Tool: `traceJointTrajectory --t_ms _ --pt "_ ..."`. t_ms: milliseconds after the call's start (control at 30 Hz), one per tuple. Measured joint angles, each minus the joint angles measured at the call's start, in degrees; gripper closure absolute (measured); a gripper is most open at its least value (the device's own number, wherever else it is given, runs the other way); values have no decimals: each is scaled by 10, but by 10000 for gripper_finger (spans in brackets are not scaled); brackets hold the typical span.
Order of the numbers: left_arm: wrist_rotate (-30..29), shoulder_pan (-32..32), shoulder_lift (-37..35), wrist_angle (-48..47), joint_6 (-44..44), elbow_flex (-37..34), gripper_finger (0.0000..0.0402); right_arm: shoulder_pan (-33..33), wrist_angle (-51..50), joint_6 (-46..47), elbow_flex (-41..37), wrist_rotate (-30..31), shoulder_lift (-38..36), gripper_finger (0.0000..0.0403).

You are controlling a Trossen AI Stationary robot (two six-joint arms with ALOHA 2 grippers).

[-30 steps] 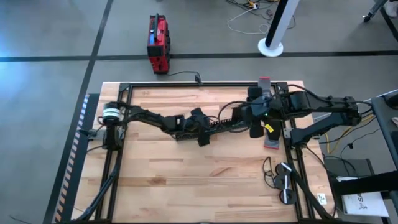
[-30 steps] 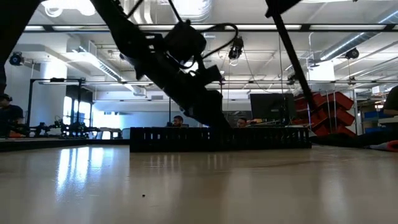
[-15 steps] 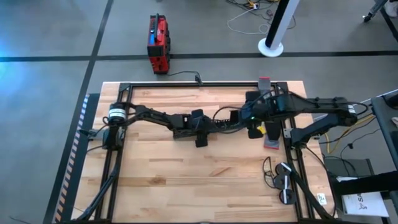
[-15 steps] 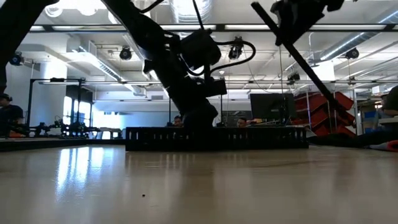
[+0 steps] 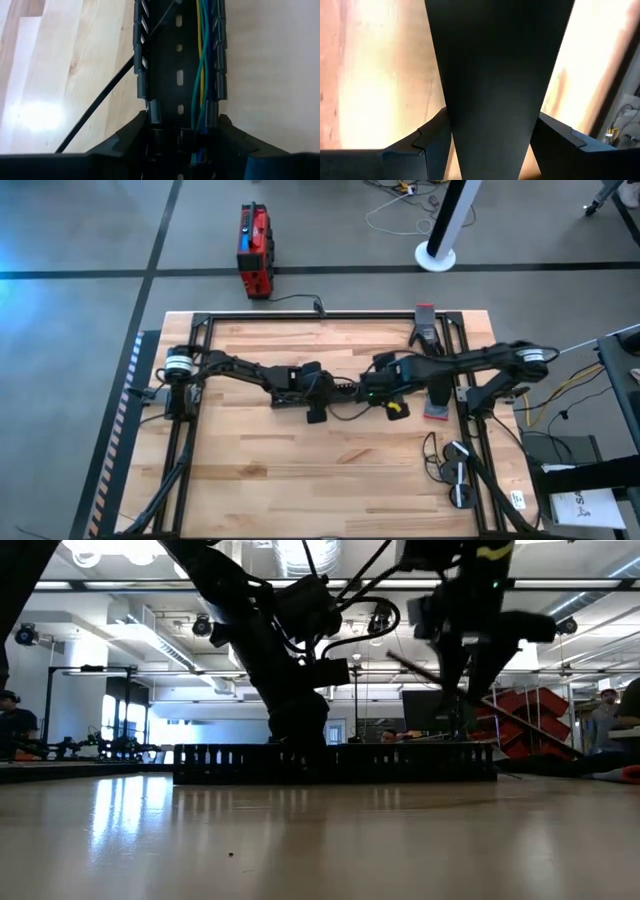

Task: Ziptie cables
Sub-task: Close the black cable duct

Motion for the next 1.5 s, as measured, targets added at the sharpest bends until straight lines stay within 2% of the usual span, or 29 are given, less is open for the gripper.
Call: traceJointTrajectory --t_ms 367,600,967,1200,1400,1500 --pt "2 -8 1 -11 -3 -3 246 -3 7 -32 28 -32 111 190" --pt "1 -10 -4 -48 -13 -3 248 -7 -10 -18 48 -23 115 190" --pt "1 -20 -64 -109 -15 -8 253 -27 17 -17 54 -12 137 190" --pt "-3 -25 -66 -110 -18 -12 260 -40 31 -33 60 -17 138 190" --pt "-7 -26 -69 -94 -31 -48 259 -40 8 -32 65 -15 125 186" --pt "-29 -27 -74 -98 -39 -76 264 -38 4 -28 64 -33 97 190"
